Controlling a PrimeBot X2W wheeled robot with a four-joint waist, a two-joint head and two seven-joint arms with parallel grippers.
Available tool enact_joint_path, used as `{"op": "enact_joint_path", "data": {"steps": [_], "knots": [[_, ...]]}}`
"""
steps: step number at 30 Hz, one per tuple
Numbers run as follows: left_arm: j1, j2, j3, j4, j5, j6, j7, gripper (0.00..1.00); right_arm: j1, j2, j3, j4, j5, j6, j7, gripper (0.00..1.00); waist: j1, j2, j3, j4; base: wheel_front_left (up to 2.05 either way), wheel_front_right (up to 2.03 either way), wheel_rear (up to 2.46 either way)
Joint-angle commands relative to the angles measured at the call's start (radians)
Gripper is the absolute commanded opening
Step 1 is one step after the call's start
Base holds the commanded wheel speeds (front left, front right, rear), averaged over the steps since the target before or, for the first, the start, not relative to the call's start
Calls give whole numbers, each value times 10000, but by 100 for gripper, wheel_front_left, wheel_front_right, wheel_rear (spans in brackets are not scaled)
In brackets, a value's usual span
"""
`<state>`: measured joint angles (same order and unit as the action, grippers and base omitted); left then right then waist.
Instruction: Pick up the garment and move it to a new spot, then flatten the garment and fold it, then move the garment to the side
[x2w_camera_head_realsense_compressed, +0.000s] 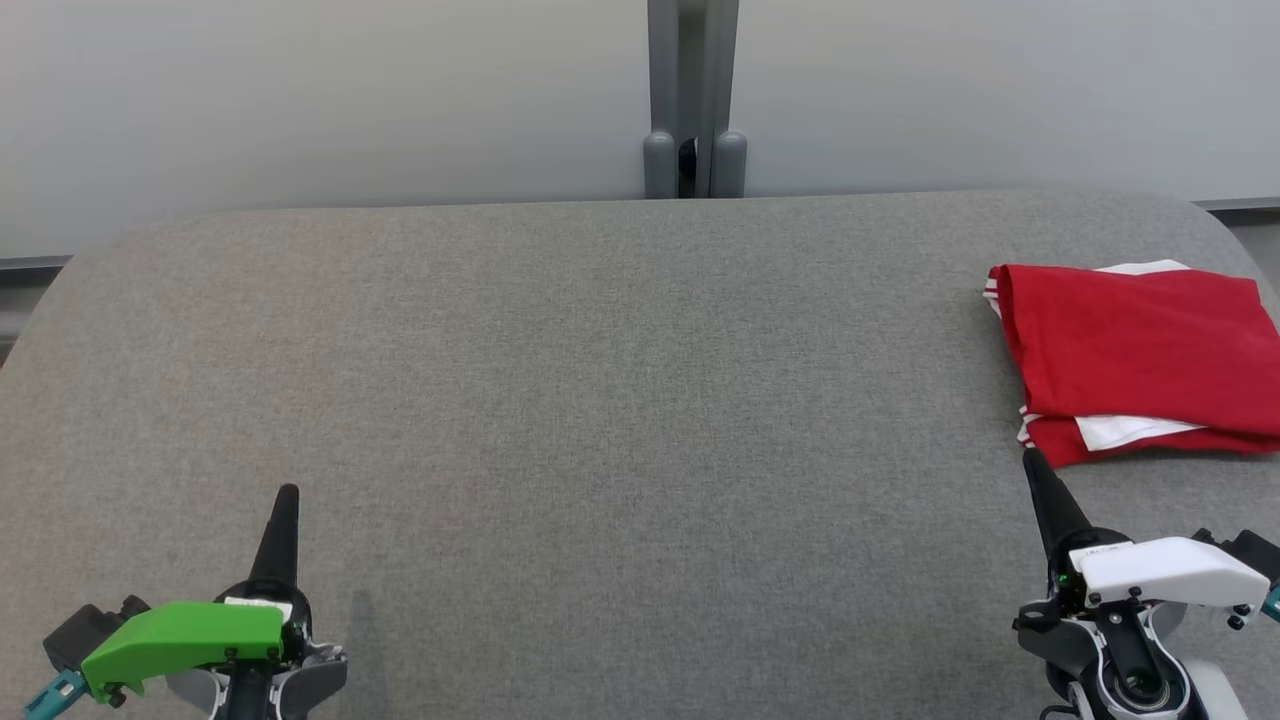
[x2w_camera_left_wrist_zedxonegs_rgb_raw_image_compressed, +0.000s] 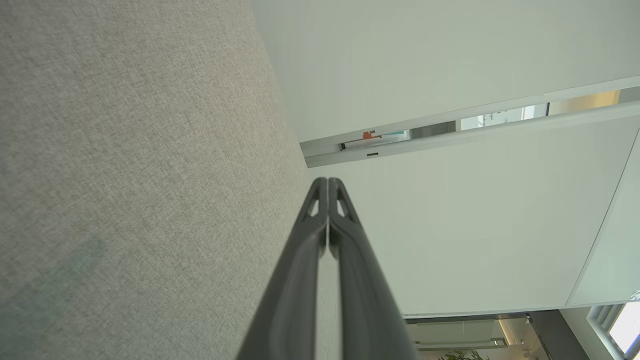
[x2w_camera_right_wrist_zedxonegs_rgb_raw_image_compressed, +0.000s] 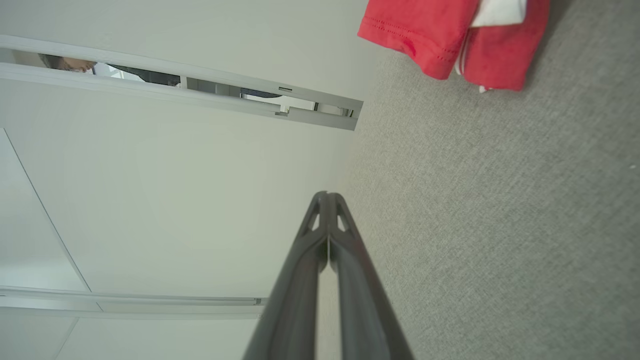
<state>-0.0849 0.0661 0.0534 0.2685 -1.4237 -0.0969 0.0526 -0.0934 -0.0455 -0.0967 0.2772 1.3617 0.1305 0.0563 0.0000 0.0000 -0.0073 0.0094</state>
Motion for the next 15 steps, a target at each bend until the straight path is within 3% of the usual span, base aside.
{"op": "enact_joint_path", "data": {"steps": [1, 15], "knots": [[-254, -25, 80, -79, -177, -86, 79, 0, -187, -59, -42, -110, 255, 6, 77, 0, 0, 0, 5, -4, 0, 0, 0], [-276, -85, 356, -169, -1021, -215, 352, 0, -187, -64, -111, -229, 1349, 5, 330, 0, 0, 0, 49, -44, 0, 0, 0]]}}
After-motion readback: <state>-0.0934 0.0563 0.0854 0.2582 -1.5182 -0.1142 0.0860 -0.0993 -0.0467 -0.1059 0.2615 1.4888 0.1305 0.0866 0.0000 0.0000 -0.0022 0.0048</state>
